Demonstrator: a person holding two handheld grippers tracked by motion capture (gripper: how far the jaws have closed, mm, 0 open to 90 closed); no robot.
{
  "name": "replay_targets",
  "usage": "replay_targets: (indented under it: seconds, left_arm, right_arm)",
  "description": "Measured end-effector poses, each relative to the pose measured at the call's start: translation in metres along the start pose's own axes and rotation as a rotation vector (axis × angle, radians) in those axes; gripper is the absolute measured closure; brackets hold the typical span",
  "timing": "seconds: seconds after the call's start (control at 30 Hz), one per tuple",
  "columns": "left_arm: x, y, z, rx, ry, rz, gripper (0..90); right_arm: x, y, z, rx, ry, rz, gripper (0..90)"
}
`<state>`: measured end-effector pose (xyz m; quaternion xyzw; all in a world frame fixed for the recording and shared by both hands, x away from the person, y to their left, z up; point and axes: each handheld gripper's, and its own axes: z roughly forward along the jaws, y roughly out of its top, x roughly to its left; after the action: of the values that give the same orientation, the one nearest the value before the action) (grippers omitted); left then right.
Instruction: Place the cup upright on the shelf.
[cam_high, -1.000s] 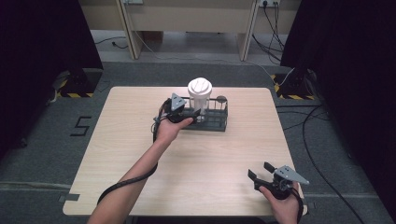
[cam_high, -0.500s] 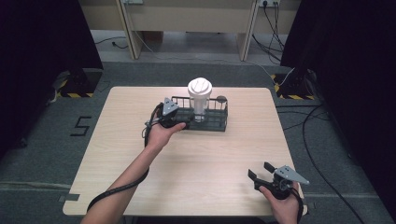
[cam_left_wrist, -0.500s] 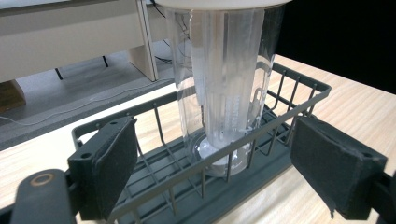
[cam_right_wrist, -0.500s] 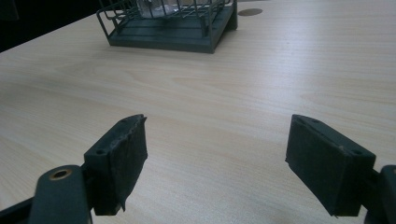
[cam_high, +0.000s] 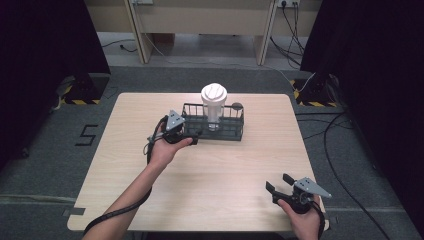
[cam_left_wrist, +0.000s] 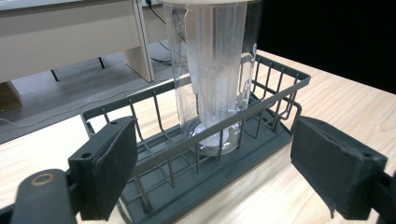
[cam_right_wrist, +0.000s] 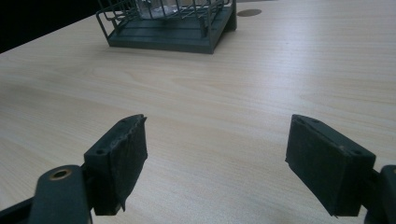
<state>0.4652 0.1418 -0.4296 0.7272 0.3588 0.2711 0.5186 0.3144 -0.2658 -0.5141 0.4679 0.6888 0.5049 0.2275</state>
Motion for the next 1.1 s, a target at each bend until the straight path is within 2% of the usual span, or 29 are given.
replay_targets:
  seconds: [0.47,0.9,1.1]
  left_arm:
    - [0.001,-0.006,-0.022,-0.017,-0.001,-0.003,14.5]
    - [0.004,-0.025,-0.050,-0.016,0.013,-0.002,14.6]
    - [0.003,-0.035,-0.060,-0.011,0.009,-0.014,14.7]
  right_arm:
    - [0.000,0.000,0.000,-0.001,-0.002,0.000,21.0]
    - [0.001,0.000,0.000,-0.001,-0.002,-0.002,21.0]
    - [0.001,0.000,0.000,-0.002,-0.005,-0.009,21.0]
